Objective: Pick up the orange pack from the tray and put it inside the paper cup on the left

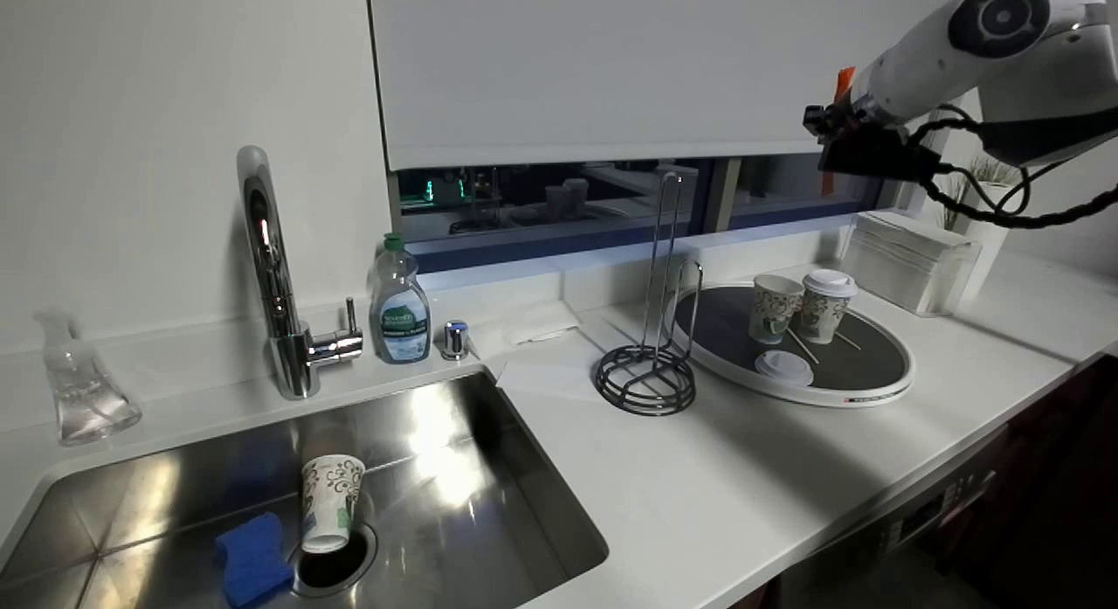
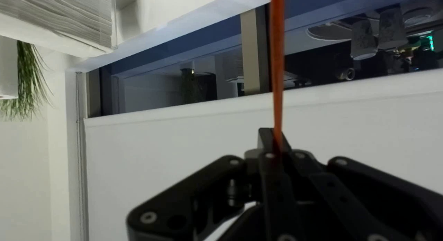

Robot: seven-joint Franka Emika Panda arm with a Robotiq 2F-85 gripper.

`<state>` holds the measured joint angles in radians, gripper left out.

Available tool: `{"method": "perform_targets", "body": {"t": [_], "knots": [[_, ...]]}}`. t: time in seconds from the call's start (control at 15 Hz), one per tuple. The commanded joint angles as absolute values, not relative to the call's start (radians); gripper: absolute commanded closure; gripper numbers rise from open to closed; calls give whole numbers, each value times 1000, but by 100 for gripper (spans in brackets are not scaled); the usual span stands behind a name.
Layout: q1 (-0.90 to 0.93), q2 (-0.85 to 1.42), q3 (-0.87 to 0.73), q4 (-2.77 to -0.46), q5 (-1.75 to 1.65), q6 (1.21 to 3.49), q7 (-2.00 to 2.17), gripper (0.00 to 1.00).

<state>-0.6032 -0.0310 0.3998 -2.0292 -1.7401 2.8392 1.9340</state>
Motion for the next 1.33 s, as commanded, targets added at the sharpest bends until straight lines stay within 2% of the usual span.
{"method": "perform_targets", "body": {"t": [0.0,0.07,0.33,0.67,0.73,1.0,1.27], "knots": [[-601,78,404,-2020,-1902,2755,2168,100],[-598,25,405,-2028,-1844,2784,2068,100],[-598,47,404,-2019,-1849,2779,2072,100],[-533,169,450,-2000,-1964,2478,2165,100],[-357,197,290,-1991,-1971,2444,2166,100],[-195,326,170,-1939,-1960,2385,2161,100],[-139,402,106,-1874,-1949,2404,2165,100]]}}
